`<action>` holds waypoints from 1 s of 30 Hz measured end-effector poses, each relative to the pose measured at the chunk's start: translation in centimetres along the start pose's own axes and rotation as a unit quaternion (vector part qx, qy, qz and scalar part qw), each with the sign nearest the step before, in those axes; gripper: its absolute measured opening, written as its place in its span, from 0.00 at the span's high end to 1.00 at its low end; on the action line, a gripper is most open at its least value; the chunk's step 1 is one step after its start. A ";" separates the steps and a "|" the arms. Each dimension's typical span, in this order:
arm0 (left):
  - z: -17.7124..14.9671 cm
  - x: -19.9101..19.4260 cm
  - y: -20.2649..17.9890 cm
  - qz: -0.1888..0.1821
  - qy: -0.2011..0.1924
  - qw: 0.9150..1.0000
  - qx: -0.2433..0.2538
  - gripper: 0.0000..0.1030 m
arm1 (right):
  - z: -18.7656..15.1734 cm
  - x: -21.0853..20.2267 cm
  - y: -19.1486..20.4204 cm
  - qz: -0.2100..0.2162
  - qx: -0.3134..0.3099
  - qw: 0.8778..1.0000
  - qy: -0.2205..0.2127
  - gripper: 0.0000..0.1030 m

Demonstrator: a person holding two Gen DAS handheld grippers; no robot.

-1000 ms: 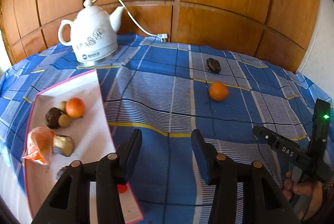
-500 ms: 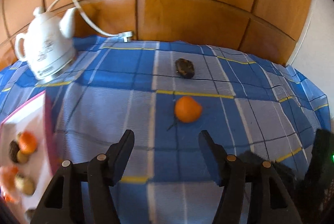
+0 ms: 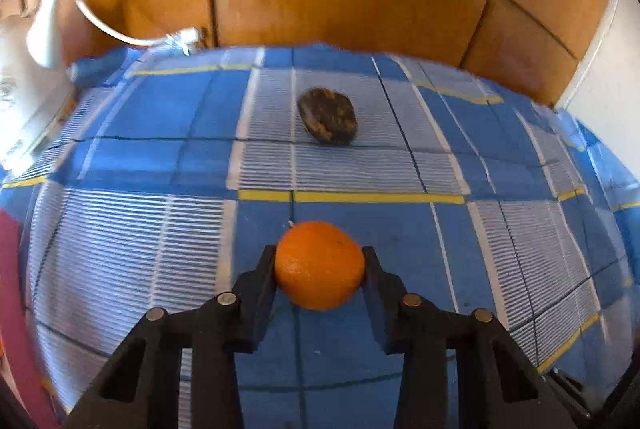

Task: Organize fruits
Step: 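Grasp the mandarin with the left gripper while the right gripper approaches the dark round fruit, then grasp the dark round fruit with the right gripper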

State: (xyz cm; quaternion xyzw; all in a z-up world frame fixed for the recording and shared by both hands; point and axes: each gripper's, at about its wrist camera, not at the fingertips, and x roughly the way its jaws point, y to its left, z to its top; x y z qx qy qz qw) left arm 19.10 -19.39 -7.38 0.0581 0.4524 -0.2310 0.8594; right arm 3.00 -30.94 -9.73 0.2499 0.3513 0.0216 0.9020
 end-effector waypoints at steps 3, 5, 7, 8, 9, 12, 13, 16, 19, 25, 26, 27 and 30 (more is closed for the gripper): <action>-1.4 -2.0 0.2 -0.001 -0.022 1.000 0.001 0.61 | 0.0 0.0 0.0 -0.001 -0.001 1.000 0.000 0.72; -2.8 -3.5 0.5 0.006 -0.035 0.999 -0.002 0.61 | 0.0 0.0 0.0 -0.001 -0.001 1.000 0.000 0.72; -4.5 -4.8 1.0 0.013 -0.042 0.999 -0.010 0.61 | 0.0 0.1 0.0 -0.002 -0.002 1.000 0.001 0.72; -5.5 -5.3 1.2 0.022 -0.045 0.999 -0.013 0.61 | 0.0 0.1 0.1 -0.003 -0.002 1.000 0.001 0.72; -6.7 -5.8 1.3 0.032 -0.046 0.998 -0.015 0.61 | 0.0 0.1 0.1 -0.003 -0.003 1.000 0.002 0.72; -9.2 -6.5 1.6 0.057 -0.047 0.997 -0.011 0.61 | 0.1 0.1 0.2 -0.006 -0.004 1.000 0.003 0.72; -10.1 -6.8 1.5 0.063 -0.059 0.996 0.000 0.60 | 0.2 0.1 0.3 -0.010 -0.006 1.000 0.005 0.72; -11.5 -7.1 1.2 0.071 -0.075 0.994 0.025 0.61 | 0.5 0.2 1.3 -0.033 -0.029 0.999 0.017 0.72; -11.7 -7.2 1.7 0.059 -0.080 0.995 0.016 0.61 | 1.4 0.6 2.1 -0.044 -0.039 0.997 0.046 0.72; -11.7 -7.1 2.2 0.038 -0.091 0.995 0.001 0.60 | 5.4 0.9 3.8 -0.009 -0.056 0.997 0.051 0.65; -11.8 -7.1 2.3 0.037 -0.093 0.995 -0.001 0.60 | 6.5 1.2 4.1 -0.003 -0.058 0.997 0.051 0.65; -11.8 -7.1 2.3 0.036 -0.094 0.995 -0.001 0.60 | 7.2 1.4 4.3 0.000 -0.060 0.997 0.050 0.62; -11.9 -7.1 2.3 0.035 -0.098 0.995 -0.002 0.60 | 9.9 3.0 5.1 0.003 -0.068 0.996 0.053 0.53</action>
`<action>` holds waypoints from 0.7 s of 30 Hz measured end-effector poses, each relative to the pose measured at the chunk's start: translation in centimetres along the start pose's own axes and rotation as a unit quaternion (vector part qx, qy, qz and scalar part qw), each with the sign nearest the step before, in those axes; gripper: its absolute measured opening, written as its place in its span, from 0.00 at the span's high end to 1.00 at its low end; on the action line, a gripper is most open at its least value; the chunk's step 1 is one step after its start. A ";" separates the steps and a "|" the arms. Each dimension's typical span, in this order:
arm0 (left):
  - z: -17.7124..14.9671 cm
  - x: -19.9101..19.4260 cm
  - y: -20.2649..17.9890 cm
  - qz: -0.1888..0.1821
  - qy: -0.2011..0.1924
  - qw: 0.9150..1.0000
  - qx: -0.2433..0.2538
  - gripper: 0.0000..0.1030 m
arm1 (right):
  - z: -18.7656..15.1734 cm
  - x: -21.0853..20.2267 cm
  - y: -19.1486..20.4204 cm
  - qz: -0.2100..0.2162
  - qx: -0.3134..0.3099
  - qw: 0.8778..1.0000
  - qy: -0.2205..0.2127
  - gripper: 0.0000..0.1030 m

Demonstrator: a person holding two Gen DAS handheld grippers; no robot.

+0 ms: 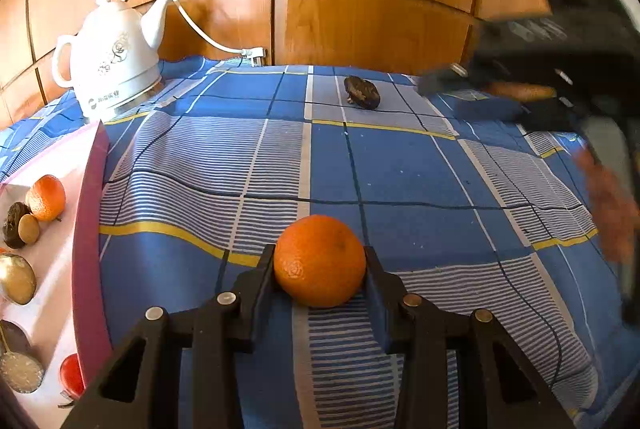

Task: Organize fruits
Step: 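Grasp the dark round fruit with the right gripper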

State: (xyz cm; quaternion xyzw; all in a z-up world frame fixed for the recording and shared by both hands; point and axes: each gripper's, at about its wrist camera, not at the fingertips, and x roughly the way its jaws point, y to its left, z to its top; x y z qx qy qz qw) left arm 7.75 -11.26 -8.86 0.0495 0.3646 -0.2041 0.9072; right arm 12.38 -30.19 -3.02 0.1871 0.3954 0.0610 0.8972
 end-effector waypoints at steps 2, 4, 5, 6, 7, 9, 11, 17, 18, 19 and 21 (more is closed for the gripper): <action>-0.1 -0.1 0.1 -0.003 -0.002 1.000 -0.003 0.60 | 2.1 1.4 -0.1 -0.005 0.001 1.000 0.006 0.52; -0.1 -0.1 0.2 -0.005 -0.003 1.000 -0.005 0.60 | 3.6 2.6 -0.2 -0.008 0.003 1.000 0.011 0.48; -0.1 -0.1 0.2 -0.006 -0.004 1.000 -0.005 0.60 | 4.3 3.3 -0.2 -0.008 0.004 1.000 0.014 0.45; -0.1 0.0 0.2 -0.006 -0.005 1.000 -0.006 0.60 | 5.2 4.2 -0.3 -0.011 0.005 1.000 0.019 0.44; -0.1 0.0 0.2 -0.007 -0.005 1.000 -0.006 0.60 | 5.8 4.9 -0.3 -0.014 0.006 1.000 0.023 0.44; -0.2 0.0 0.2 -0.008 -0.006 1.000 -0.007 0.60 | 6.9 6.4 -0.2 -0.025 0.003 0.999 0.033 0.43; -0.2 0.0 0.2 -0.009 -0.007 1.000 -0.007 0.60 | 7.7 8.0 -0.5 -0.036 0.002 0.998 0.045 0.42; -0.2 0.0 0.1 -0.010 -0.008 1.000 -0.007 0.60 | 9.3 11.0 -1.2 -0.061 0.013 0.996 0.063 0.40; -0.2 0.0 0.1 -0.011 -0.008 1.000 -0.007 0.60 | 9.4 11.4 -1.2 -0.067 0.014 0.996 0.065 0.40; -0.3 0.0 0.1 -0.011 -0.008 1.000 -0.007 0.60 | 9.4 11.7 -1.3 -0.070 0.015 0.995 0.068 0.40; -0.3 0.0 0.1 -0.011 -0.008 1.000 -0.007 0.60 | 9.2 12.6 -1.5 -0.068 0.014 0.994 0.084 0.42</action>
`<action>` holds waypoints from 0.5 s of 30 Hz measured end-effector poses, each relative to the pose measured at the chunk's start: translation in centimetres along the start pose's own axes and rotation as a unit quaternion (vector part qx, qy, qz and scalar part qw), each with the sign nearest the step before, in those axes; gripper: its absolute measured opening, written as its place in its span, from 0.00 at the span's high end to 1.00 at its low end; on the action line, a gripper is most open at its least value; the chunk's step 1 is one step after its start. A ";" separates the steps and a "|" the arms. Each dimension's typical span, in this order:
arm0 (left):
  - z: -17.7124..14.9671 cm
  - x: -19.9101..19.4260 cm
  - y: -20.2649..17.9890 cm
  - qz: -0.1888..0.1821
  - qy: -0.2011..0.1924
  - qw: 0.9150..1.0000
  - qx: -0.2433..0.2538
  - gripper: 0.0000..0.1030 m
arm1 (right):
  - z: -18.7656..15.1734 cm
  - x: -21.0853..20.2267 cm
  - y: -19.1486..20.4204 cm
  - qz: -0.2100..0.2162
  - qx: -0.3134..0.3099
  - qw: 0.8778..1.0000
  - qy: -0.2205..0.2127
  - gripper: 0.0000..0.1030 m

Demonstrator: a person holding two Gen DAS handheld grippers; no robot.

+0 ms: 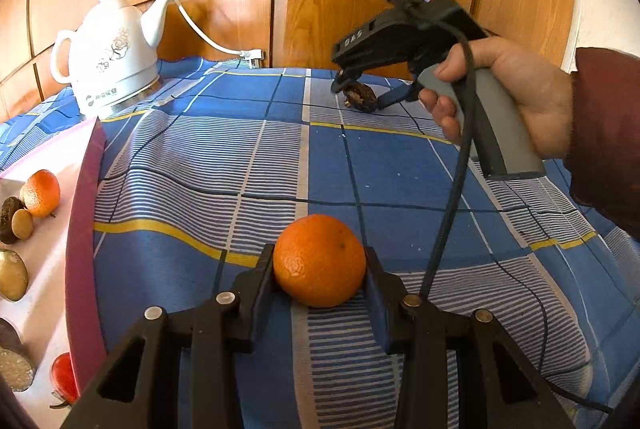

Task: Organize fruits
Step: 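Grasp the dark round fruit with the right gripper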

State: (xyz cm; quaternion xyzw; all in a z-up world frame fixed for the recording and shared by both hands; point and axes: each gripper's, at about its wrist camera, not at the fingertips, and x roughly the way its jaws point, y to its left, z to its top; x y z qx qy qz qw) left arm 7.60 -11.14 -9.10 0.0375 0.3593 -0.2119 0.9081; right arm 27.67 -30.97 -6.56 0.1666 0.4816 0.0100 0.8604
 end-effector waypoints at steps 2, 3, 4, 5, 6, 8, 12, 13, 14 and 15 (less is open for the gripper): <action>0.0 0.0 0.0 -0.001 -0.001 1.000 -0.001 0.60 | -0.3 0.0 0.5 -0.017 -0.020 1.000 -0.002 0.52; -0.1 0.0 0.1 -0.002 -0.001 1.000 -0.001 0.60 | -0.4 -0.2 0.6 -0.014 -0.020 1.000 0.002 0.52; -0.1 0.0 0.1 -0.002 -0.001 1.000 -0.002 0.60 | -0.7 -0.5 0.6 -0.008 -0.018 1.000 0.004 0.52; -0.1 0.0 0.1 -0.002 -0.001 1.000 -0.002 0.60 | -1.1 -0.9 0.7 -0.009 -0.022 1.000 0.003 0.52; -0.1 0.0 0.1 -0.003 -0.002 1.000 -0.002 0.60 | -1.7 -1.5 0.9 -0.011 -0.032 0.999 0.002 0.52; 0.0 0.0 0.1 -0.003 -0.002 1.000 -0.003 0.60 | -3.1 -2.7 1.0 -0.008 -0.041 0.999 0.007 0.52; 0.0 0.1 0.2 -0.004 -0.001 1.000 -0.003 0.60 | -6.4 -5.9 -0.2 0.006 -0.021 1.000 0.007 0.52; 0.0 0.1 0.2 -0.005 -0.001 1.000 -0.004 0.60 | -7.5 -6.8 -0.7 0.003 -0.013 1.000 0.006 0.52; 0.0 0.1 0.2 -0.006 -0.001 1.000 -0.004 0.60 | -8.3 -7.4 -1.1 -0.001 -0.005 1.000 0.004 0.52; 0.0 0.1 0.2 -0.006 -0.001 1.000 -0.005 0.60 | -9.3 -7.9 -1.5 -0.004 0.003 1.000 0.002 0.52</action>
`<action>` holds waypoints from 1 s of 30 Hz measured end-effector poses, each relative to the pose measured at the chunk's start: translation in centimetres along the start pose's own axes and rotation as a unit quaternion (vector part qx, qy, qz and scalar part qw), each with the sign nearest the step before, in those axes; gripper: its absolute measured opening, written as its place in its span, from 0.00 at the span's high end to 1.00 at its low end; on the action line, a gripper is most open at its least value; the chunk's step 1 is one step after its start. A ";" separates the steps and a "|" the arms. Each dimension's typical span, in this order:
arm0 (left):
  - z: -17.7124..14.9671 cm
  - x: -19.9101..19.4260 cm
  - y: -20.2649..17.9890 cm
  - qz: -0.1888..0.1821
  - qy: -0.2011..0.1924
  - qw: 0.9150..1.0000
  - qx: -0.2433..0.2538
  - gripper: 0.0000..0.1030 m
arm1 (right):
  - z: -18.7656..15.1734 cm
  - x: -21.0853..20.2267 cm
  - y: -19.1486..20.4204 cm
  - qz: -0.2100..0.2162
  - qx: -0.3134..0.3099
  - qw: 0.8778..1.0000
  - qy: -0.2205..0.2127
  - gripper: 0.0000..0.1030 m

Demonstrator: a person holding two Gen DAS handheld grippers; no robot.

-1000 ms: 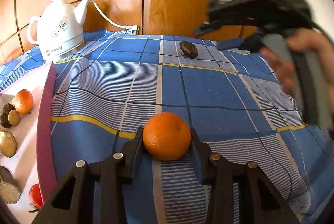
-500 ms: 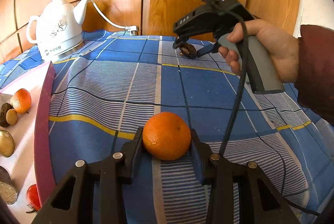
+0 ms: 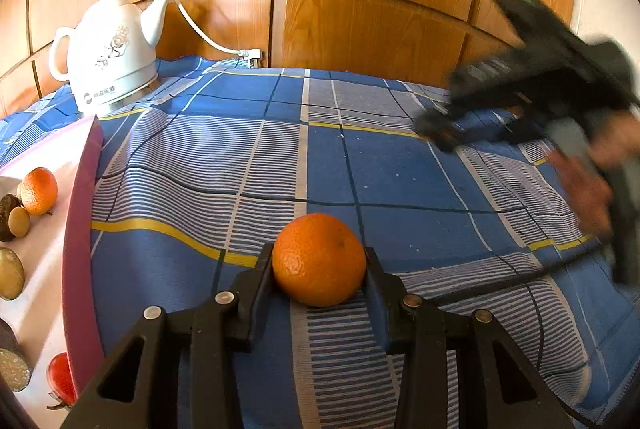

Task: Organize fruits
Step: 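Grasp the dark round fruit with the right gripper, then lift the mandarin with the left gripper while the right gripper lifts the dark fruit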

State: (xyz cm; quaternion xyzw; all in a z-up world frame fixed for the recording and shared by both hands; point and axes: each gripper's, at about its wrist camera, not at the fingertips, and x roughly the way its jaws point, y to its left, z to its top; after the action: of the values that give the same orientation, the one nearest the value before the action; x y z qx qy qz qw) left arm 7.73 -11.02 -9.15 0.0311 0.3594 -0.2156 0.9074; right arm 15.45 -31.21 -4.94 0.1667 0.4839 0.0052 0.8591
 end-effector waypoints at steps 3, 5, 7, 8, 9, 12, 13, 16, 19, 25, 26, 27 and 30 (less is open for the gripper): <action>-0.1 0.0 -0.1 0.003 0.000 1.000 0.002 0.60 | -3.4 -1.4 -1.2 -0.005 0.028 1.000 -0.004 0.52; 0.0 0.0 -0.2 0.004 0.000 1.000 0.003 0.60 | -5.5 -2.1 -1.9 -0.013 0.046 0.999 -0.011 0.52; 0.0 0.1 -0.2 0.005 0.000 1.000 0.004 0.60 | -6.9 -2.4 -2.4 -0.024 0.055 0.998 -0.021 0.52; 0.0 0.1 -0.3 0.005 0.000 1.000 0.005 0.60 | -7.5 -2.7 -2.7 -0.026 0.056 0.998 -0.033 0.52; 0.0 0.1 -0.3 0.007 0.001 1.000 0.006 0.60 | -7.8 -2.8 -2.9 -0.027 0.058 0.997 -0.041 0.52; 0.0 0.2 -0.5 0.011 0.001 1.000 0.009 0.60 | -8.4 -3.1 -3.1 -0.034 0.055 0.996 -0.061 0.52; 0.0 0.2 -0.5 0.010 0.001 1.000 0.010 0.60 | -8.6 -3.1 -3.1 -0.034 0.053 0.996 -0.067 0.52; 0.0 0.2 -0.5 0.012 0.001 1.000 0.011 0.60 | -9.2 -3.1 -3.1 -0.037 0.046 0.994 -0.088 0.52; -0.1 0.2 -0.5 0.014 0.002 1.000 0.014 0.60 | -9.7 -2.9 -2.7 -0.050 0.030 0.993 -0.107 0.53; -0.1 0.3 -0.8 0.022 0.002 1.000 0.022 0.60 | -9.9 -2.8 -2.9 -0.046 0.031 0.992 -0.116 0.53; -0.1 0.2 -0.8 0.023 0.003 0.999 0.022 0.60 | -9.9 -2.8 -2.9 -0.046 0.031 0.992 -0.117 0.53; -0.1 0.2 -0.8 0.024 0.003 0.999 0.023 0.60 | -9.9 -2.8 -2.9 -0.046 0.031 0.991 -0.118 0.53; -0.1 0.3 -0.8 0.026 0.004 0.999 0.025 0.60 | -10.0 -2.8 -2.9 -0.045 0.031 0.991 -0.120 0.53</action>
State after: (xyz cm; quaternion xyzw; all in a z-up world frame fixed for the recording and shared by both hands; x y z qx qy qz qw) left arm 7.50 -11.87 -9.28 0.0637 0.3570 -0.2004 0.9101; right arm 5.19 -31.59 -8.26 0.1708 0.3840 -0.0685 0.9048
